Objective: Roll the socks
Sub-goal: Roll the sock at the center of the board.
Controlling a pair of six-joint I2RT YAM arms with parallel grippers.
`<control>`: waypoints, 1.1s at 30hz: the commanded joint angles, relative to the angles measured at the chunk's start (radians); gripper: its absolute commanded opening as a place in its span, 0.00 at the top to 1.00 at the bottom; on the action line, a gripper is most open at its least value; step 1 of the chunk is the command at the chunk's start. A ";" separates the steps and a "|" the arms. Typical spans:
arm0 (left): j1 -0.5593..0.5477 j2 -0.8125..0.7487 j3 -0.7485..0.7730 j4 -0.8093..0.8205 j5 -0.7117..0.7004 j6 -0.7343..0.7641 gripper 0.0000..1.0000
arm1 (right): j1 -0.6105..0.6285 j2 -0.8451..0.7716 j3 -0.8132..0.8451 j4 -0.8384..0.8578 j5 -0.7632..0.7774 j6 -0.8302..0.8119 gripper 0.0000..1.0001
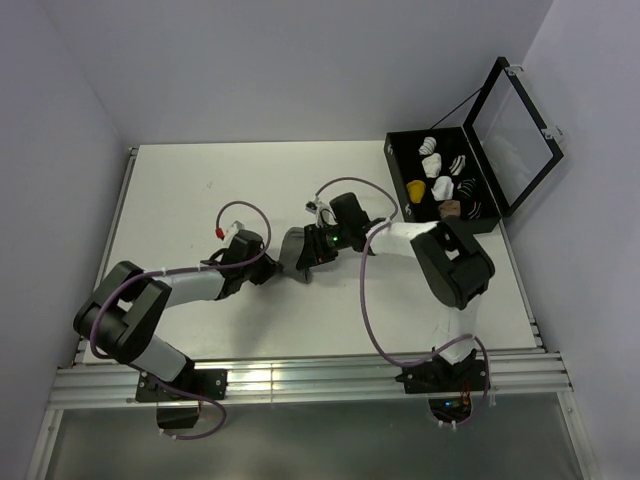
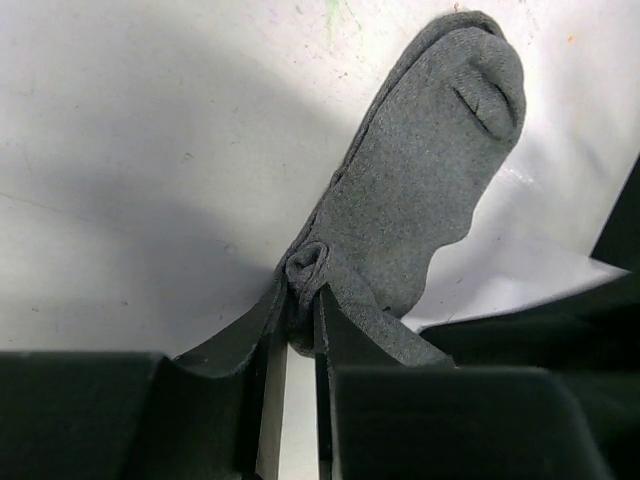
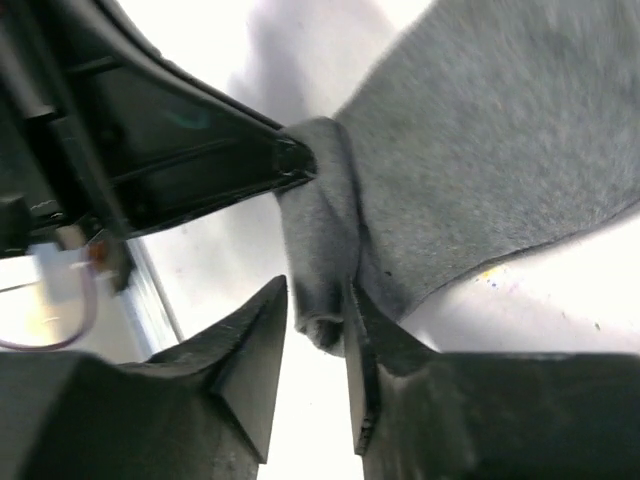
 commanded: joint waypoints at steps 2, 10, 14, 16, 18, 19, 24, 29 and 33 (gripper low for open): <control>-0.001 0.032 0.047 -0.168 -0.029 0.104 0.89 | 0.075 -0.151 -0.040 -0.035 0.204 -0.157 0.60; 0.027 0.035 0.150 -0.334 0.032 0.264 0.91 | 0.258 -0.300 -0.184 0.078 0.596 -0.334 0.43; 0.051 0.069 0.220 -0.431 0.068 0.333 0.91 | 0.367 -0.366 -0.256 0.166 0.824 -0.397 0.42; 0.059 0.075 0.239 -0.453 0.081 0.356 0.91 | 0.421 -0.377 -0.272 0.190 0.892 -0.425 0.42; 0.068 0.080 0.255 -0.465 0.104 0.367 0.91 | 0.453 -0.377 -0.272 0.204 0.930 -0.460 0.42; 0.071 0.086 0.262 -0.473 0.112 0.379 0.91 | 0.483 -0.372 -0.258 0.201 0.947 -0.473 0.42; 0.074 0.100 0.292 -0.510 0.140 0.411 0.91 | 0.551 -0.320 -0.221 0.198 1.041 -0.532 0.43; 0.076 0.103 0.300 -0.520 0.146 0.428 0.91 | 0.560 -0.268 -0.175 0.195 1.039 -0.559 0.43; 0.076 0.103 0.302 -0.523 0.155 0.434 0.91 | 0.560 -0.228 -0.135 0.169 1.021 -0.575 0.42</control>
